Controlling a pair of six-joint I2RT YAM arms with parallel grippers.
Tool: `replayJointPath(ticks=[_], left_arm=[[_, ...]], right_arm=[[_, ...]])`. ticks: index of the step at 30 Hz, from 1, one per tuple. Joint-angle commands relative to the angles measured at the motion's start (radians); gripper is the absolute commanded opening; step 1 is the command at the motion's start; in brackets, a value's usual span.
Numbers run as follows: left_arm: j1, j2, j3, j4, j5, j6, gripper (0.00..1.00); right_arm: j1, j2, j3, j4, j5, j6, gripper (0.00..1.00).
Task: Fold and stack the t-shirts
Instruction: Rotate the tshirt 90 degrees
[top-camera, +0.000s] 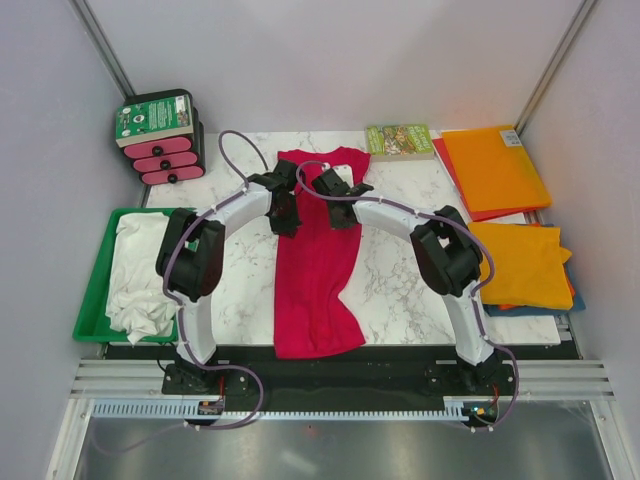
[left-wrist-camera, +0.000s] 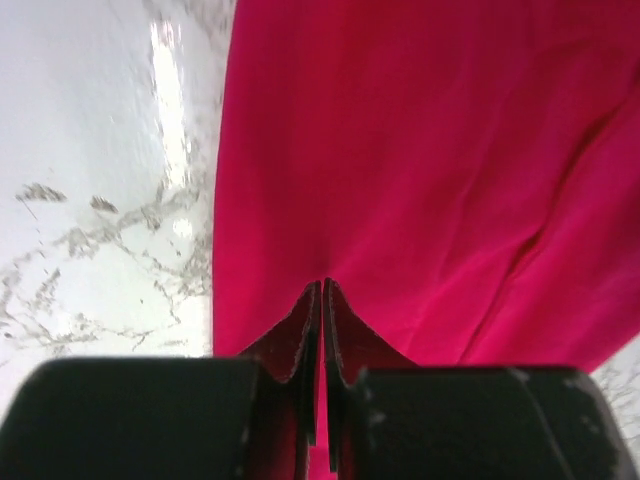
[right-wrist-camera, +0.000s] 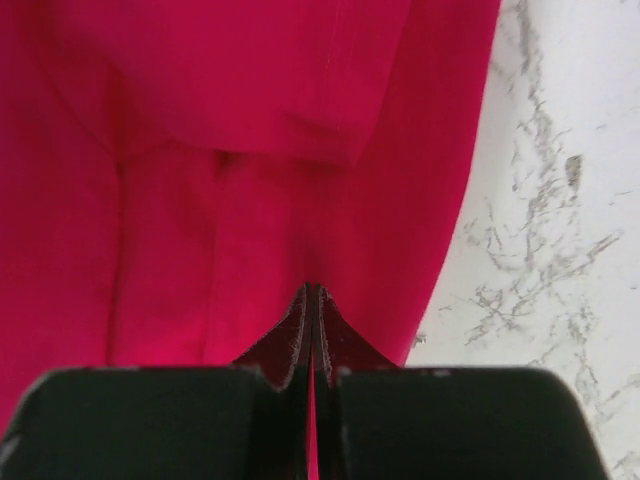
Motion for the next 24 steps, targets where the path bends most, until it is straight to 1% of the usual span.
replayJointPath(ticks=[1,4,7,10,11,13,14,19,20,22,23,24], left_arm=[[-0.003,-0.013,-0.056,0.082,0.02,0.004,0.07],[-0.005,0.036,-0.05,0.082,0.029,0.011,0.07],[-0.002,0.114,0.004,0.05,0.032,0.017,0.07],[0.004,0.185,0.09,0.0,0.049,0.024,0.07],[0.007,0.235,0.137,-0.014,0.061,0.027,0.07],[0.023,0.282,0.182,-0.042,0.061,0.026,0.08],[0.033,0.311,0.218,-0.053,0.092,0.026,0.08],[0.063,0.386,0.35,-0.089,0.121,0.029,0.09],[0.066,0.4,0.413,-0.105,0.112,0.034,0.1],[0.073,0.432,0.467,-0.146,0.098,0.044,0.1],[0.078,0.437,0.505,-0.157,0.087,0.047,0.1],[0.087,0.438,0.516,-0.166,0.083,0.046,0.1]], right_arm=[[-0.002,0.012,0.006,0.034,-0.031,0.038,0.0],[-0.005,0.047,0.016,0.031,-0.034,0.046,0.0],[-0.02,0.104,0.067,0.002,-0.054,0.061,0.0],[-0.037,0.187,0.156,-0.059,-0.064,0.067,0.0],[-0.042,0.217,0.174,-0.067,-0.072,0.061,0.0],[-0.056,0.242,0.214,-0.079,-0.074,0.058,0.0],[-0.063,0.265,0.226,-0.082,-0.08,0.059,0.0],[-0.112,0.328,0.354,-0.098,-0.12,0.066,0.0],[-0.118,0.348,0.377,-0.102,-0.12,0.066,0.0],[-0.134,0.362,0.424,-0.119,-0.11,0.061,0.01],[-0.138,0.359,0.432,-0.119,-0.107,0.055,0.02],[-0.14,0.351,0.434,-0.103,-0.11,0.04,0.05]])
